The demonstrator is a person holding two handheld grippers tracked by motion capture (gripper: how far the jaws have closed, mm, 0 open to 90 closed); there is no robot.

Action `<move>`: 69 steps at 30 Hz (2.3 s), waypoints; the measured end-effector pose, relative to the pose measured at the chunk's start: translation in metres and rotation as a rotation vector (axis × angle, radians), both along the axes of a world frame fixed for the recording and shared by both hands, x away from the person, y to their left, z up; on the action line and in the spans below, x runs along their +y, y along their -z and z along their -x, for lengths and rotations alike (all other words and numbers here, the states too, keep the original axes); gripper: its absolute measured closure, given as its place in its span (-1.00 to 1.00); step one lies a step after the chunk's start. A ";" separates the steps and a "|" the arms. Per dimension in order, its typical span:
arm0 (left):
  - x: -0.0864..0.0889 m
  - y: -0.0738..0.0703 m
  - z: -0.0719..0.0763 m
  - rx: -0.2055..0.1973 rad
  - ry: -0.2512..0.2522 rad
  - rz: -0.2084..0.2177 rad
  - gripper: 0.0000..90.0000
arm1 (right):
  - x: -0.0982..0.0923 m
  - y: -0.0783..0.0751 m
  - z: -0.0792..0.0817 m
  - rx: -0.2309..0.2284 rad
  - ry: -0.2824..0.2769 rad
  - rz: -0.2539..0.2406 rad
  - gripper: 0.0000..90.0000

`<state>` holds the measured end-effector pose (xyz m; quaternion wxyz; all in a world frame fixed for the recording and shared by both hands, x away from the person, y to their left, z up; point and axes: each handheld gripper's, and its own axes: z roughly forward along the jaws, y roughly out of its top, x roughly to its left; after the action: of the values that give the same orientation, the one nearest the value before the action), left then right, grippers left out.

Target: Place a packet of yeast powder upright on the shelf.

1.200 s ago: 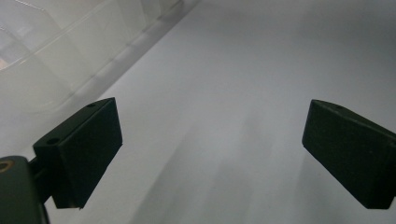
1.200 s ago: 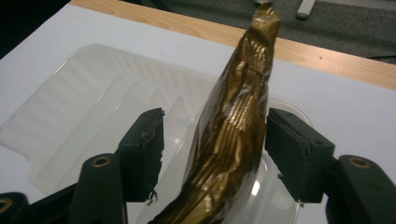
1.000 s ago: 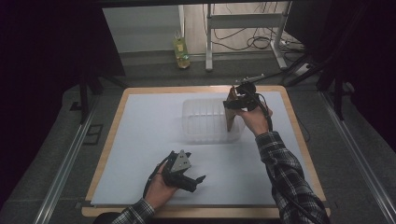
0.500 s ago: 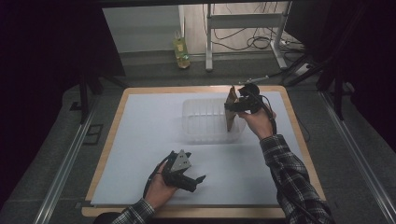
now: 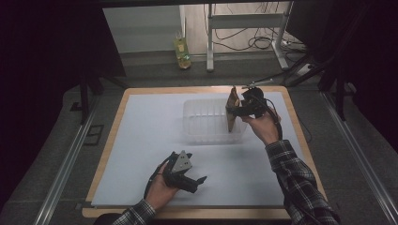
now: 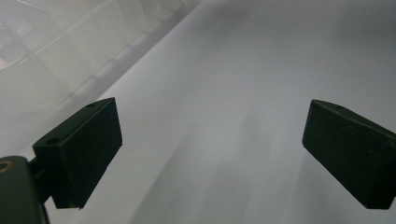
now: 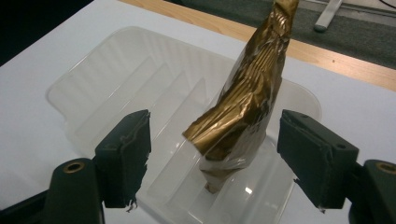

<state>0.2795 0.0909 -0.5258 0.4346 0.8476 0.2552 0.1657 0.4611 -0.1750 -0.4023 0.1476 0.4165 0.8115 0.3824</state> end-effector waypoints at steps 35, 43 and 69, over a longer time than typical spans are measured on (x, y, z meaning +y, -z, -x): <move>-0.002 0.002 0.000 -0.009 0.003 0.007 -0.90 | -0.016 0.015 0.041 -0.034 -0.115 -0.004 -0.74; -0.002 0.002 0.000 -0.009 0.007 -0.002 -0.90 | -0.017 0.028 0.051 -0.038 -0.146 0.008 -0.78; -0.001 0.000 0.000 0.008 0.008 0.025 -0.90 | -0.035 0.041 0.084 -0.069 -0.187 0.060 -0.93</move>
<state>0.2793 0.0903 -0.5259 0.4450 0.8438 0.2554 0.1574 0.3771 -0.2100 -0.4430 0.1513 0.3209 0.8523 0.3843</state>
